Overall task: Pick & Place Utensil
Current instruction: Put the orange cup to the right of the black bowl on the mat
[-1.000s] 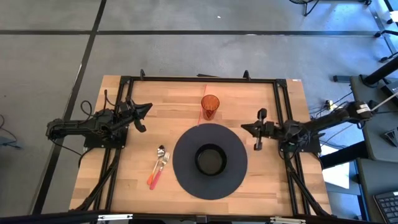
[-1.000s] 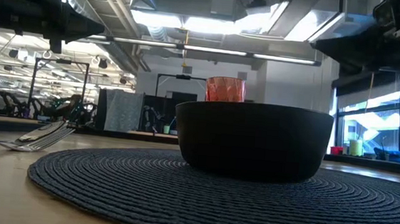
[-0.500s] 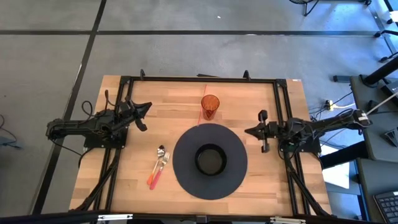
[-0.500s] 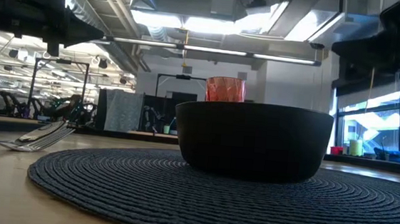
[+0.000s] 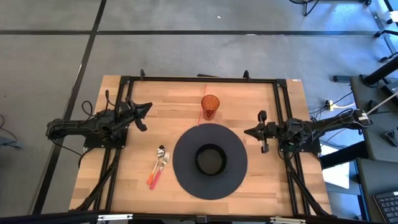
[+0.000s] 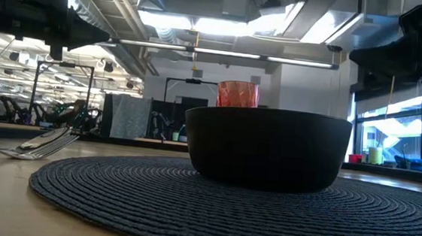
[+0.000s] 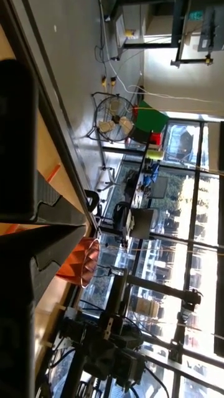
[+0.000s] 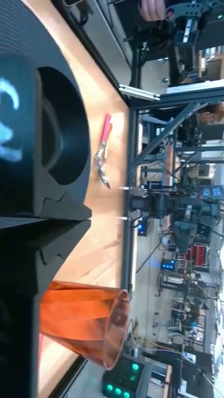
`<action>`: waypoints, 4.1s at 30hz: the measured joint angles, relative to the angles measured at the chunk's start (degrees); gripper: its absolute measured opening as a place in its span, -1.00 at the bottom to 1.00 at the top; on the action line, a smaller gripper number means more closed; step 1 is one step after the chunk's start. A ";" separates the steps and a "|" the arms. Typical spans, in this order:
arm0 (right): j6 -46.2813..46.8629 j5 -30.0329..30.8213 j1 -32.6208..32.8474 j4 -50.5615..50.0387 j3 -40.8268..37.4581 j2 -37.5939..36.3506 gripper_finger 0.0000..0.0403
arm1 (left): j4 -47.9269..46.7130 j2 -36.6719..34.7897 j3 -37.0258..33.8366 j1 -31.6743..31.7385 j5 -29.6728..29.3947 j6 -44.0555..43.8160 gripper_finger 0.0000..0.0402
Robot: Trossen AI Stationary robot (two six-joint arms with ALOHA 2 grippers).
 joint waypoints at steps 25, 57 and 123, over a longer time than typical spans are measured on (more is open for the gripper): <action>0.91 3.54 0.04 -1.29 0.02 0.00 -0.96 | -0.12 0.00 -0.04 0.00 -0.33 0.02 -0.98; 2.69 3.45 0.04 -1.41 0.02 0.03 -0.96 | -0.10 0.00 -0.04 0.00 -0.22 0.50 -0.98; -6.00 -0.71 -16.26 -88.69 103.19 82.49 0.05 | -1.41 0.02 -0.07 0.00 -0.47 1.40 -0.98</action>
